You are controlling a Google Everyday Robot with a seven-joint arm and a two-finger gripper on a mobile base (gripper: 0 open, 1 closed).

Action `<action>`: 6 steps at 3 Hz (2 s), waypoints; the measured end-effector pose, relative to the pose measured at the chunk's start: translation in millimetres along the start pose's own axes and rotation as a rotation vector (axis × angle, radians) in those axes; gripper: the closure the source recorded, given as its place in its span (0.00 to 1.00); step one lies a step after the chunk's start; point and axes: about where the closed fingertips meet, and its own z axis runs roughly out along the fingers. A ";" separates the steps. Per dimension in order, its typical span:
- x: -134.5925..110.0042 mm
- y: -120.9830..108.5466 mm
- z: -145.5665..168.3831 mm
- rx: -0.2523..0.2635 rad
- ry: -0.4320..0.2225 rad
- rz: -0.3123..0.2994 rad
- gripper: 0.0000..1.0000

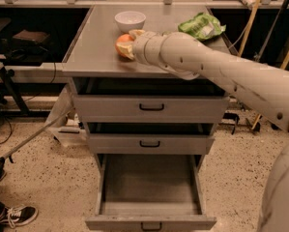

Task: Pick orange from bottom drawer and place on counter

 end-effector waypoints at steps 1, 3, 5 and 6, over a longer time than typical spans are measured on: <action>0.0 0.0 0.0 0.000 0.000 0.000 0.35; 0.0 0.1 0.0 0.000 0.000 0.000 0.00; -8.8 -11.7 -32.8 0.058 0.013 0.014 0.00; -2.7 -39.3 -118.0 0.158 0.072 0.093 0.00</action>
Offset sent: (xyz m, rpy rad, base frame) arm 0.0000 0.0000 0.0000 0.0000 0.0000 0.0000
